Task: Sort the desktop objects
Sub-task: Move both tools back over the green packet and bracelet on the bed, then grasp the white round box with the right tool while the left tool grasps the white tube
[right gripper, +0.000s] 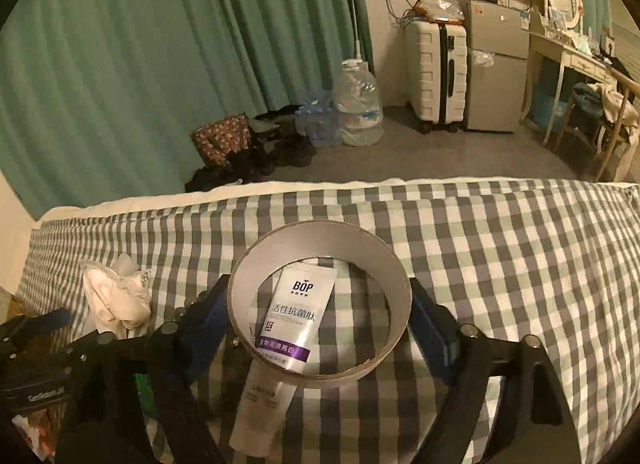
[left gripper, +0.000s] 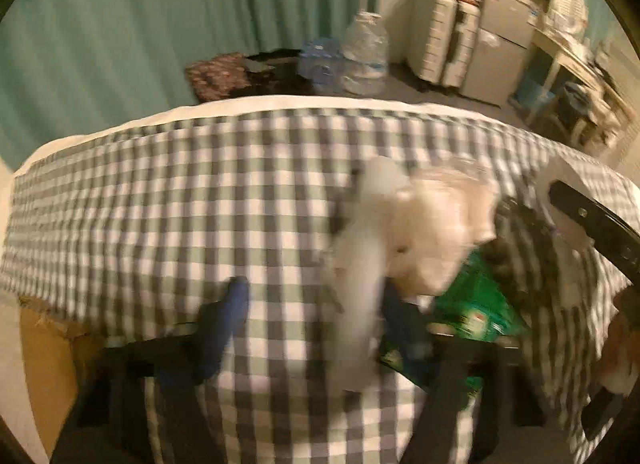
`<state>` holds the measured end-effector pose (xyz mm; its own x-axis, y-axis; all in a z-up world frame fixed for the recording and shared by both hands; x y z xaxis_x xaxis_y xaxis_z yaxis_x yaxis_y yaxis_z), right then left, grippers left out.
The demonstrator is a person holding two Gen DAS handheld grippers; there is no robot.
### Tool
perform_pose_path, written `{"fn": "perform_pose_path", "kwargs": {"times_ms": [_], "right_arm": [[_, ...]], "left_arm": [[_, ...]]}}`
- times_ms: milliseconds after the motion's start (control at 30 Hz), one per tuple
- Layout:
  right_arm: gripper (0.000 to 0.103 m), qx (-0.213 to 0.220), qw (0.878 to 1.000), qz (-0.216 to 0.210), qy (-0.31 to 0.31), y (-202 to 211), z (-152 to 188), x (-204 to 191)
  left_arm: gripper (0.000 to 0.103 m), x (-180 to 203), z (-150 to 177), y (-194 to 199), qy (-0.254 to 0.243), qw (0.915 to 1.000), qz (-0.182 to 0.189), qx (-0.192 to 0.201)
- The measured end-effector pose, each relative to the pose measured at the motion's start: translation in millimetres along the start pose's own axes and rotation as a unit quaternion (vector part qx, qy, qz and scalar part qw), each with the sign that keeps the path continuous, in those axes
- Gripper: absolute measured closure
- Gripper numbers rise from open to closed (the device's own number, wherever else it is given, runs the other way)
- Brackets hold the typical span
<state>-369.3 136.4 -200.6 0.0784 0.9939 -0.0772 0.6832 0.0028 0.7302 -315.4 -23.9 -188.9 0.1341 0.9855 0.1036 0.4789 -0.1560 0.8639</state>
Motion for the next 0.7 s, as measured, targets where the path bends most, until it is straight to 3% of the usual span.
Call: {"fn": "perform_pose_path", "kwargs": {"times_ms": [67,233,433,567,633,700], "right_arm": [[0.021,-0.001,1.0,-0.001,0.006,2.8,0.8,-0.5],[0.021,-0.005,1.0,-0.007,-0.005,20.6,7.0,7.7],[0.021,-0.009,1.0,-0.015,-0.004,49.7,21.0,6.4],[0.021,-0.001,1.0,-0.027,-0.013,69.3,26.6,4.5],[0.021,0.005,0.999,-0.031,-0.013,75.8,26.7,3.3],[0.021,0.009,0.999,-0.029,-0.009,77.5,28.7,0.4]], "left_arm": [[0.069,3.8,-3.7,0.1,-0.006,0.9998,0.017,-0.006],[0.07,12.7,7.5,20.8,-0.015,0.9994,0.029,-0.013],[0.071,-2.6,32.0,46.9,0.003,0.9993,0.033,-0.018],[0.07,-5.9,31.5,51.5,0.001,0.9999,0.006,-0.008],[0.065,-7.7,25.7,51.6,0.009,0.9999,0.005,0.0],[0.04,-9.2,18.4,48.9,0.021,0.9997,0.003,0.012]]}}
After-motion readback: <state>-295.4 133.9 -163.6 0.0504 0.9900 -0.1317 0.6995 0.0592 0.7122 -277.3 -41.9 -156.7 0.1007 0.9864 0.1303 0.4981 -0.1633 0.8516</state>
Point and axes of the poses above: each gripper's, at about its wrist camera, not at the fingertips, and y roughly against the way its jaws point, x to its right, z to its underside, the point moved 1 cm from there along -y, roughly the way its jaws point, and after that the axes turned 8 degrees about z, right-handed, at the moved point
